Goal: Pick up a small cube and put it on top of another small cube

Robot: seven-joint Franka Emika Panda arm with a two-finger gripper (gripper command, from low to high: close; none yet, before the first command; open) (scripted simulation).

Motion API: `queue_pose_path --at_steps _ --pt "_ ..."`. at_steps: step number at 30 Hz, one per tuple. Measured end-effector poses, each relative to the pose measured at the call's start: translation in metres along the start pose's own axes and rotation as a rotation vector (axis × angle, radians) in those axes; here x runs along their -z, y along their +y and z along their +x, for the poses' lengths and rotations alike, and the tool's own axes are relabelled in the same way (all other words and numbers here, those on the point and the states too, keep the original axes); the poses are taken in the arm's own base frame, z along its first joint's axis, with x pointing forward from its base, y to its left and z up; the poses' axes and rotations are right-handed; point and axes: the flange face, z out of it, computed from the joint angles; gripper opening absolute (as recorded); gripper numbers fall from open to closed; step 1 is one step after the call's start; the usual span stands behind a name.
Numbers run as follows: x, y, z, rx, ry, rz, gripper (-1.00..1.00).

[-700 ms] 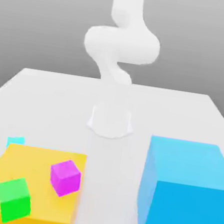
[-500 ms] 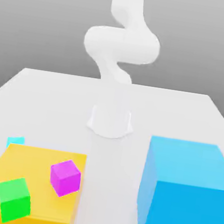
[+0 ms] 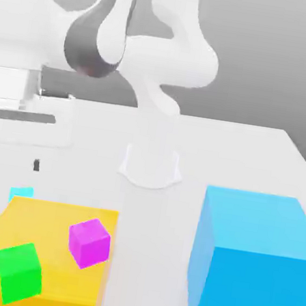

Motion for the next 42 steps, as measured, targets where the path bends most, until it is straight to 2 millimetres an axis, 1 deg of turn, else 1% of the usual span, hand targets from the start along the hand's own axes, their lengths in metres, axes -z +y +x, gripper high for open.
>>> queue_pose_path --at_steps 2,5,7,14,20,21,27,28,35,42 --pt "-0.023 0.028 -0.022 0.015 -0.046 -0.032 0.00" --pt "-0.048 0.072 -0.062 0.020 -0.113 -0.078 0.00" --pt "-0.058 0.073 -0.067 0.052 -0.127 -0.090 0.00" --pt "-0.087 0.079 -0.068 0.068 -0.126 -0.102 0.00" --pt "-0.119 0.079 -0.077 0.063 -0.135 -0.092 0.00" --pt "-0.122 0.078 -0.079 0.062 -0.136 -0.090 -1.00" --pt "-0.124 0.078 -0.079 0.061 -0.139 -0.087 -1.00" --pt "-0.122 0.078 -0.078 0.062 -0.137 -0.088 -1.00" --pt "-0.087 0.079 -0.068 0.068 -0.128 -0.101 -1.00" --pt "-0.060 0.074 -0.069 0.060 -0.135 -0.091 -1.00"
